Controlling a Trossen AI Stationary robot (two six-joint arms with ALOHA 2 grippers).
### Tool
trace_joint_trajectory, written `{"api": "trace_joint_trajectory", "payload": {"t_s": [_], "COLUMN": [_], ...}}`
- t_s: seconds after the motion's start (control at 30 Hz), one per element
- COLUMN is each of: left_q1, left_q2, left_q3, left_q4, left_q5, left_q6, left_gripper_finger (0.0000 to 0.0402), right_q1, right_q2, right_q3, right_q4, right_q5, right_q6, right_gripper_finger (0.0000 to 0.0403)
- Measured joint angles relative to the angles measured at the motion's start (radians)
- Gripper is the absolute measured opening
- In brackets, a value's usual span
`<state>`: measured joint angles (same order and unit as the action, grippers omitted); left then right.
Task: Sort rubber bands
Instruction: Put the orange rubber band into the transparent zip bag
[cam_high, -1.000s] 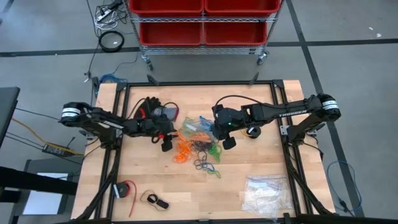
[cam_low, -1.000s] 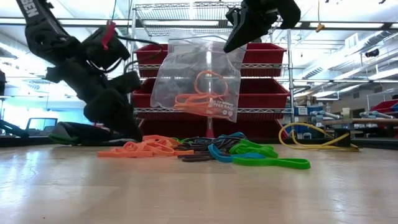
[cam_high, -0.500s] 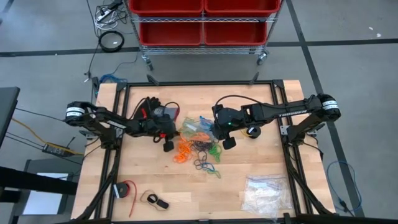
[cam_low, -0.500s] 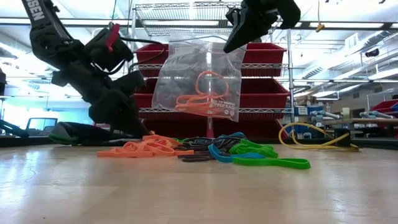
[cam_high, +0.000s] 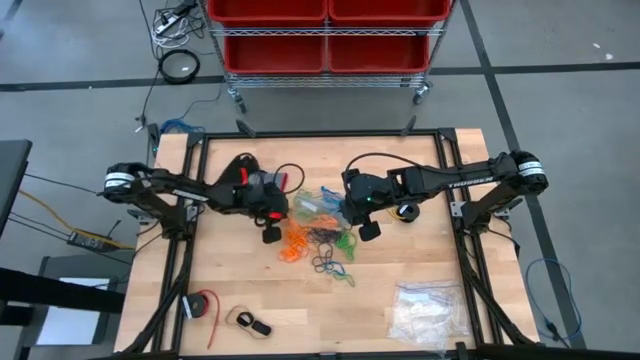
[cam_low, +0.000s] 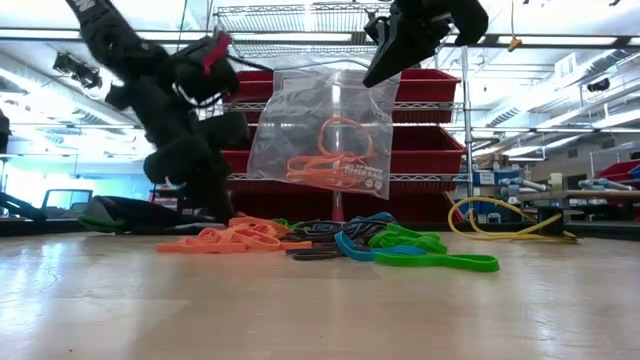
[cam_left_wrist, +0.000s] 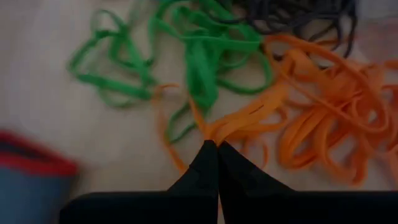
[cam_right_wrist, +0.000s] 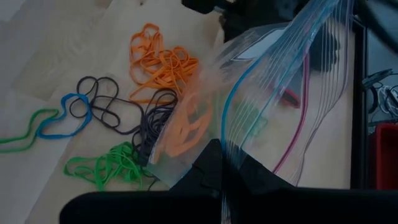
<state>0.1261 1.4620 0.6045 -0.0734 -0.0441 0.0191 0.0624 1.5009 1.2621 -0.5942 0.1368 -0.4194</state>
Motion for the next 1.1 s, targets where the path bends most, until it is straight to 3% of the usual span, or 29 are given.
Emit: {"api": "trace_joint_trajectory", "payload": {"t_s": [0.37, 0.47, 0.57, 0.8, 1.1], "left_q1": [-0.063, -0.081, -0.103, -0.135, -0.156], "left_q2": [-0.253, -0.299, -0.356, -0.438, -0.312], "left_q3": [0.128, 0.135, 0.137, 0.138, 0.287], "left_q4": [-0.193, -0.251, -0.214, 0.063, 0.107], "left_q5": [-0.108, -0.19, -0.227, -0.278, -0.281], "left_q6": [0.03, 0.026, 0.025, 0.028, 0.101], "left_gripper_finger": [0.0001, 0.0001, 0.0001, 0.0001, 0.0001], "right_q1": [0.0, 0.0, 0.0, 0.001, -0.007], "right_q2": [0.0, 0.0, 0.002, 0.002, 0.05], "right_q3": [0.0, 0.0, 0.0, 0.0, 0.001], "right_q4": [0.003, 0.003, 0.003, 0.03, 0.064], "right_q5": [0.0, 0.0, 0.0, 0.0, -0.006], "right_q6": [0.003, 0.003, 0.003, -0.001, -0.029], "right_gripper_finger": [0.0, 0.0, 0.0, 0.0, 0.0]}}
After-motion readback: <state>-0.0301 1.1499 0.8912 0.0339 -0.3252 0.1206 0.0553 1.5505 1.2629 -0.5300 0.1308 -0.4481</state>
